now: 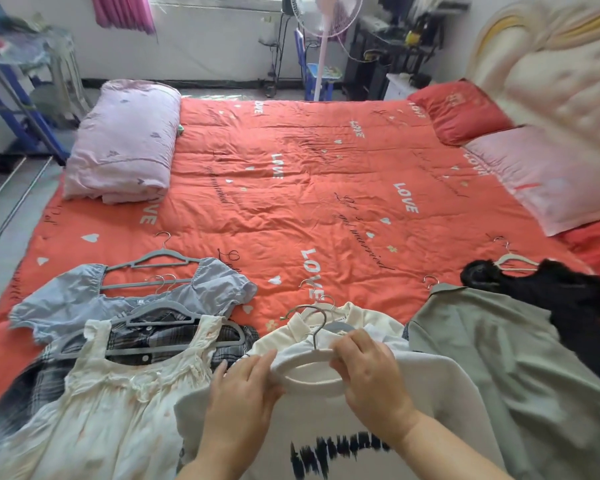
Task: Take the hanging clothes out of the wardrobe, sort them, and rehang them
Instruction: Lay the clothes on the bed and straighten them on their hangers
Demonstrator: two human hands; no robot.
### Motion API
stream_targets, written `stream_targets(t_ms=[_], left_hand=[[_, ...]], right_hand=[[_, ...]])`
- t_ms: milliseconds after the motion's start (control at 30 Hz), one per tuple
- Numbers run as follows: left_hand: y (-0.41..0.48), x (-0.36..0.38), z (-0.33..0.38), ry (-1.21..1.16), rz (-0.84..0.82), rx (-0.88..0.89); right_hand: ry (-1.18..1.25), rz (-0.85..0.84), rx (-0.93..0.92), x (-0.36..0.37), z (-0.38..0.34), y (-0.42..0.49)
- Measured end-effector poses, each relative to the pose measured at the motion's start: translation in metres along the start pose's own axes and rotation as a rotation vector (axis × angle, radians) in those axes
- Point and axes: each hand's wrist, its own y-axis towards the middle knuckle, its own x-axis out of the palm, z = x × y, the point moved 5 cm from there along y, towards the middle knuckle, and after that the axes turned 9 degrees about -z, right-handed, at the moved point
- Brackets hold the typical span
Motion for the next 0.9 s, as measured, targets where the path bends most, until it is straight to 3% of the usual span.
stream_targets(t_ms=[200, 533, 733, 900], left_hand=[[-0.01, -0.067, -0.002, -0.281, 0.035, 0.024], [-0.041, -0.149, -0.008, -0.321, 0.134, 0.093], [-0.072, -0.188, -0.058, -0.238, 0.2, -0.066], [-0.087, -0.223, -0.106, -0.117, 0.192, -0.331]], right_hand=[[-0.016, 0.092, -0.027, -0.041, -0.056, 0.004], [0.12, 0.162, -0.043, -0.065, -0.141, 0.011], [0.118, 0.135, -0.082, -0.047, -0.172, 0.006], [0.112, 0.019, -0.052, -0.02, -0.177, -0.016]])
